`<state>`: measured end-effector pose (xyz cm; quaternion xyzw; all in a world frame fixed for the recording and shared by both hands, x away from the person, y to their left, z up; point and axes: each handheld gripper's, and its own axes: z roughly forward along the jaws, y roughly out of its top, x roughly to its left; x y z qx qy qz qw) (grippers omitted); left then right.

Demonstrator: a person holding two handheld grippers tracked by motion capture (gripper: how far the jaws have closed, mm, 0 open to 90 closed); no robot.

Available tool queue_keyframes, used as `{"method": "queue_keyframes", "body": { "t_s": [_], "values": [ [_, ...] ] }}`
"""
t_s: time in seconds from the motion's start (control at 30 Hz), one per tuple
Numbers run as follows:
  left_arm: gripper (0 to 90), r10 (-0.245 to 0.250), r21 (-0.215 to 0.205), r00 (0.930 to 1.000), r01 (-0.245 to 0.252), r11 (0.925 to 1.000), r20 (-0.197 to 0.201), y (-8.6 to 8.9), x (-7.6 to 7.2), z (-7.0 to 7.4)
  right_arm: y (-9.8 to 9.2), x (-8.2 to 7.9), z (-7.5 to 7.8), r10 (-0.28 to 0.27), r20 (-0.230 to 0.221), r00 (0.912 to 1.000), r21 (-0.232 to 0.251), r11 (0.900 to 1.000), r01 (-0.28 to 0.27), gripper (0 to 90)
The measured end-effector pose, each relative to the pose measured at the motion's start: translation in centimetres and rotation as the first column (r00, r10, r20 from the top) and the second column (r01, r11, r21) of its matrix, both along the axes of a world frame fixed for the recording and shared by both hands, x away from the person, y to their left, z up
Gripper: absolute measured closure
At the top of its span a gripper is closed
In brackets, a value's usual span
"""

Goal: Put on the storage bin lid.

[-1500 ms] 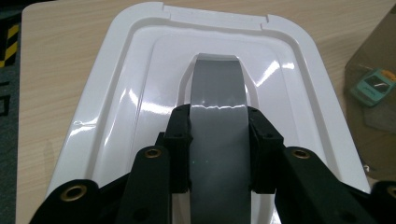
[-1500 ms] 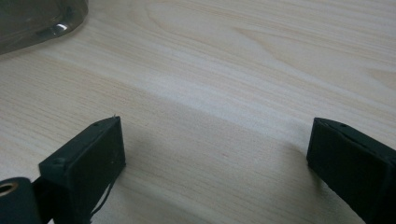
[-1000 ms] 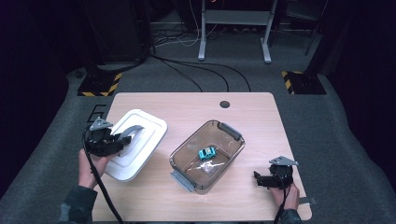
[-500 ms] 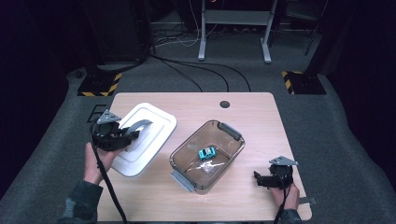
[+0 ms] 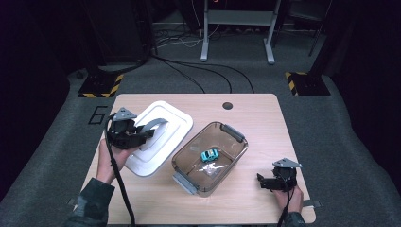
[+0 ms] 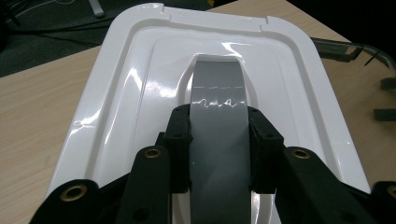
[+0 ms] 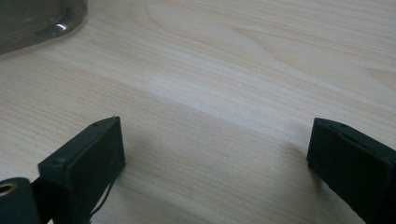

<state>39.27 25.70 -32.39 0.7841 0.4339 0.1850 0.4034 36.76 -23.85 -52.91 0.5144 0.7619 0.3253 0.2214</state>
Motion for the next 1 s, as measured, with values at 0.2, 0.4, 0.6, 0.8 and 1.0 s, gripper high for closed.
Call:
{"method": "queue_keyframes", "body": {
  "t_s": [0.2, 0.4, 0.6, 0.8, 1.0],
  "values": [
    [66.7, -0.031, 0.008, 0.9995, 0.031, 0.9995, -0.003, -1.4, 0.0, 0.3, 0.0, 0.0, 0.0, 0.000, 0.000, 1.0000, 0.000, 1.000, 0.000, 3.3],
    [66.7, -0.059, 0.002, 0.9982, 0.059, 0.9982, -0.002, -2.8, -0.1, 0.4, 0.0, 0.0, 0.0, 0.000, 0.000, 1.0000, 0.000, 1.000, 0.000, 3.3],
    [66.6, -0.090, -0.002, 0.9959, 0.090, 0.9960, -0.007, -4.8, -0.1, 0.1, 0.0, 0.0, 0.0, -0.001, 0.000, 1.0000, 0.000, 1.000, 0.001, 3.3],
    [66.6, -0.110, -0.003, 0.9938, 0.110, 0.9939, -0.018, -6.7, 0.2, -0.4, 0.0, 0.0, 0.0, 0.000, 0.000, 1.0000, 0.000, 1.000, 0.000, 3.3],
    [66.6, -0.115, 0.015, 0.9927, 0.116, 0.9932, -0.037, -8.5, 0.5, -1.0, 0.0, 0.0, 0.0, 0.000, 0.000, 1.0000, 0.000, 1.000, 0.000, 3.3]
  ]
}}
